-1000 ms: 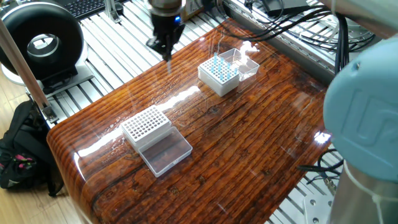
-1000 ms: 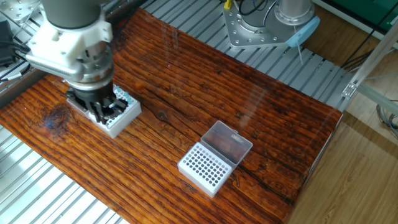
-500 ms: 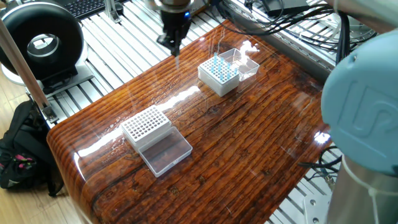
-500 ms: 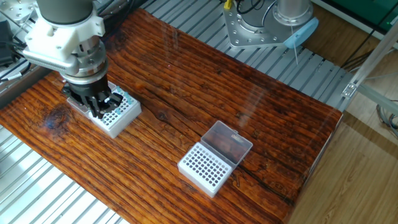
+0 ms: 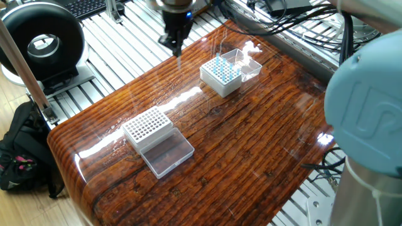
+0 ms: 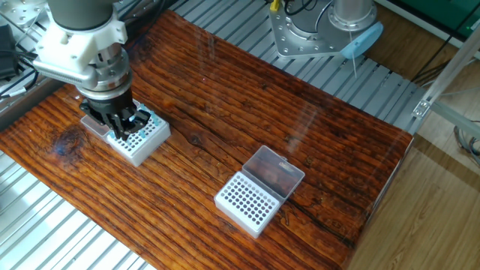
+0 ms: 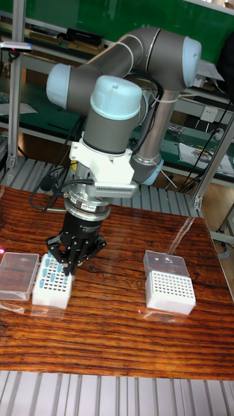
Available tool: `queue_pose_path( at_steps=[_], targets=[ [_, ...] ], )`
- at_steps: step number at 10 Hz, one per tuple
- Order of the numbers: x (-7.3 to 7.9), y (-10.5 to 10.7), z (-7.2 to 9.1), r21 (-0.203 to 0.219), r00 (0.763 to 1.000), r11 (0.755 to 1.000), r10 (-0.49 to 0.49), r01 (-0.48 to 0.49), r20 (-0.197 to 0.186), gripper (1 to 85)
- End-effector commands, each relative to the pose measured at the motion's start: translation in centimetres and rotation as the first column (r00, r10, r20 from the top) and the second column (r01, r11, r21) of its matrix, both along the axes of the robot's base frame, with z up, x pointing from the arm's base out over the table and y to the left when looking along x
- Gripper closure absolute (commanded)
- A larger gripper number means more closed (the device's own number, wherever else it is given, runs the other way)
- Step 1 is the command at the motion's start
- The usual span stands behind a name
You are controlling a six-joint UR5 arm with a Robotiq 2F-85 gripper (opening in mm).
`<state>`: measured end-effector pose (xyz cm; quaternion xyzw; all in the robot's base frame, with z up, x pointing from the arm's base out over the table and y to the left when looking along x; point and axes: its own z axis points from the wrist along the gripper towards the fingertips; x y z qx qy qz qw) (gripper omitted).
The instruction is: Transfer all medium pipette tips from one holder to another
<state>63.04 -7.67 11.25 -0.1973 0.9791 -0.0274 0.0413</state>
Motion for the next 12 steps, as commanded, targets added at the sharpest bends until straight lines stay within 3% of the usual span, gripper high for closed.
queue_pose_path(
  at_steps=[1,4,12],
  targets=[
    [-0.3,0.2,-0.2,0.018,1.000,1.000,-0.008,0.008,0.000,84.7],
    [-0.8,0.5,0.9,0.018,1.000,1.000,-0.010,0.010,-0.016,84.7],
    [0.1,0.8,-0.3,0.026,1.000,1.000,-0.011,0.011,0.006,84.7]
  ],
)
